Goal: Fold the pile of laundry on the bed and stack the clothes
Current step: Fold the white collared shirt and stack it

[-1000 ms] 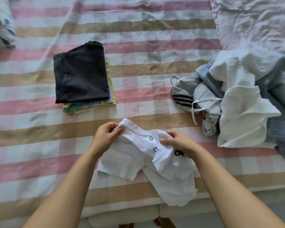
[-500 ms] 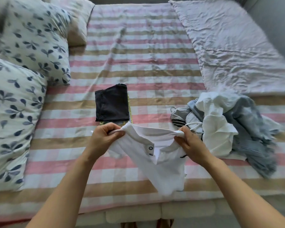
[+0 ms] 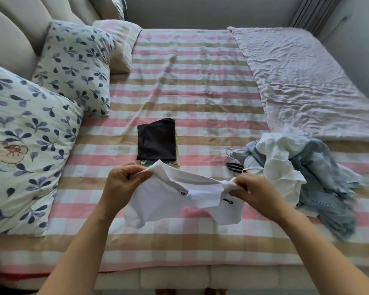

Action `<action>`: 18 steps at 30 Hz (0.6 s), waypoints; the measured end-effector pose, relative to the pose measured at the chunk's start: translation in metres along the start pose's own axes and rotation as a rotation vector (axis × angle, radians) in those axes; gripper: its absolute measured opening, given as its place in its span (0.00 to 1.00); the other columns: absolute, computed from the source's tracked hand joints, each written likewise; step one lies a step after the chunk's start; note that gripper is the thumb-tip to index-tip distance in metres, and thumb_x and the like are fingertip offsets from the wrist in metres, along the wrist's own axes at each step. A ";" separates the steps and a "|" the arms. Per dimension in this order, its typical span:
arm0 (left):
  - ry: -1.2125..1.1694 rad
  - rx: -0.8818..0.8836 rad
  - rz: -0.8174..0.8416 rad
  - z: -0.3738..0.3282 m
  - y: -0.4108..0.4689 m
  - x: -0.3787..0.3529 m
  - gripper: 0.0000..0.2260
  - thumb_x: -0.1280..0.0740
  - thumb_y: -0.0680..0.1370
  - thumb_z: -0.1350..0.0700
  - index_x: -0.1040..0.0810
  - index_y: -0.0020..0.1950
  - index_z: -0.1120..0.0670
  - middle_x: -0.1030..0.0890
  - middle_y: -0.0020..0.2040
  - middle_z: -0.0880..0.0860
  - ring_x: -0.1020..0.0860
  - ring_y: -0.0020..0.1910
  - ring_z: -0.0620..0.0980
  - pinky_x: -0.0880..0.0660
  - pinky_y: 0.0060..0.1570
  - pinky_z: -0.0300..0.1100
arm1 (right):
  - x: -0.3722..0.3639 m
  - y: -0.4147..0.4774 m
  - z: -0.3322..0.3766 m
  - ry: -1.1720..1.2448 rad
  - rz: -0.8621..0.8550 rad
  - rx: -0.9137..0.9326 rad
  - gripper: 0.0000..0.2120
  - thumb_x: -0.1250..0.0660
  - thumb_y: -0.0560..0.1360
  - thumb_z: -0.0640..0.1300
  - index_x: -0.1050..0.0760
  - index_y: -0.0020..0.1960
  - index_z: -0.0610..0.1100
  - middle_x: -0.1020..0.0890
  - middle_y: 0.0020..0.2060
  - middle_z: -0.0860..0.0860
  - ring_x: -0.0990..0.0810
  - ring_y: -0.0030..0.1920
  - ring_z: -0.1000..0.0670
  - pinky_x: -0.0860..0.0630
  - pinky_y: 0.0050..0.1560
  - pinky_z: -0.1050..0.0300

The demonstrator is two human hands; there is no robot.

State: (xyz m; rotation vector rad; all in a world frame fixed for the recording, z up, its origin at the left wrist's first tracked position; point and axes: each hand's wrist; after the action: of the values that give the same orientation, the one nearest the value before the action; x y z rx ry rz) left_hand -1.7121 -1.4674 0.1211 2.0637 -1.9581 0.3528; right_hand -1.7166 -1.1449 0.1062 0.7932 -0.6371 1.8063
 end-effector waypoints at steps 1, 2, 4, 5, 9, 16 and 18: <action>0.011 -0.002 0.003 0.000 -0.004 0.002 0.18 0.29 0.71 0.65 0.18 0.32 0.40 0.21 0.32 0.42 0.26 0.32 0.37 0.32 0.34 0.27 | -0.001 -0.004 0.002 0.013 -0.053 0.023 0.08 0.26 0.68 0.37 0.25 0.35 0.39 0.29 0.30 0.59 0.32 0.33 0.56 0.38 0.36 0.61; 0.017 -0.004 0.008 -0.002 -0.008 0.004 0.18 0.29 0.71 0.64 0.18 0.32 0.40 0.21 0.32 0.43 0.26 0.32 0.38 0.32 0.34 0.27 | -0.002 -0.009 0.006 0.024 -0.105 0.046 0.10 0.24 0.66 0.37 0.26 0.33 0.39 0.30 0.29 0.62 0.34 0.32 0.57 0.38 0.36 0.63; 0.015 -0.007 0.018 -0.006 -0.015 0.009 0.14 0.29 0.71 0.61 0.18 0.33 0.41 0.21 0.32 0.44 0.26 0.31 0.38 0.31 0.33 0.28 | -0.003 -0.017 0.016 0.077 -0.179 0.074 0.13 0.24 0.66 0.40 0.28 0.31 0.39 0.30 0.30 0.59 0.33 0.34 0.55 0.36 0.37 0.66; 0.007 -0.011 0.027 -0.009 -0.018 0.013 0.11 0.28 0.71 0.60 0.19 0.34 0.43 0.21 0.31 0.44 0.26 0.31 0.38 0.31 0.33 0.28 | -0.001 -0.021 0.022 0.122 -0.200 0.093 0.13 0.25 0.66 0.42 0.28 0.31 0.39 0.28 0.31 0.56 0.31 0.35 0.54 0.34 0.38 0.64; -0.071 0.019 0.103 -0.020 -0.019 0.025 0.03 0.29 0.69 0.53 0.19 0.37 0.52 0.21 0.31 0.49 0.24 0.30 0.41 0.29 0.30 0.31 | 0.002 -0.029 0.039 0.307 -0.246 0.175 0.12 0.37 0.75 0.55 0.28 0.38 0.49 0.24 0.35 0.53 0.24 0.36 0.52 0.29 0.36 0.59; 0.106 0.206 0.202 0.053 0.022 -0.003 0.13 0.34 0.69 0.42 0.23 0.35 0.52 0.23 0.31 0.49 0.27 0.31 0.43 0.33 0.34 0.42 | -0.047 0.018 -0.010 0.120 -0.265 0.094 0.20 0.41 0.74 0.60 0.30 0.37 0.43 0.30 0.25 0.50 0.33 0.26 0.52 0.35 0.27 0.65; 0.145 0.253 0.179 0.093 0.036 -0.025 0.11 0.31 0.72 0.47 0.23 0.34 0.52 0.23 0.31 0.47 0.27 0.32 0.43 0.33 0.33 0.38 | -0.075 0.037 -0.043 0.086 -0.228 -0.014 0.19 0.38 0.74 0.59 0.33 0.34 0.45 0.32 0.23 0.54 0.35 0.25 0.51 0.34 0.27 0.55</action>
State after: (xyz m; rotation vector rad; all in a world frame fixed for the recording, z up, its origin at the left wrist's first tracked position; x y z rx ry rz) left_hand -1.7510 -1.4795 0.0266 1.9434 -2.1049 0.8025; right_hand -1.7415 -1.1708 0.0187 0.7428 -0.4826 1.6164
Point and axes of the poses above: each hand's wrist, its own y-axis towards the middle knuckle, its own x-axis out of the back of the hand, z = x × y
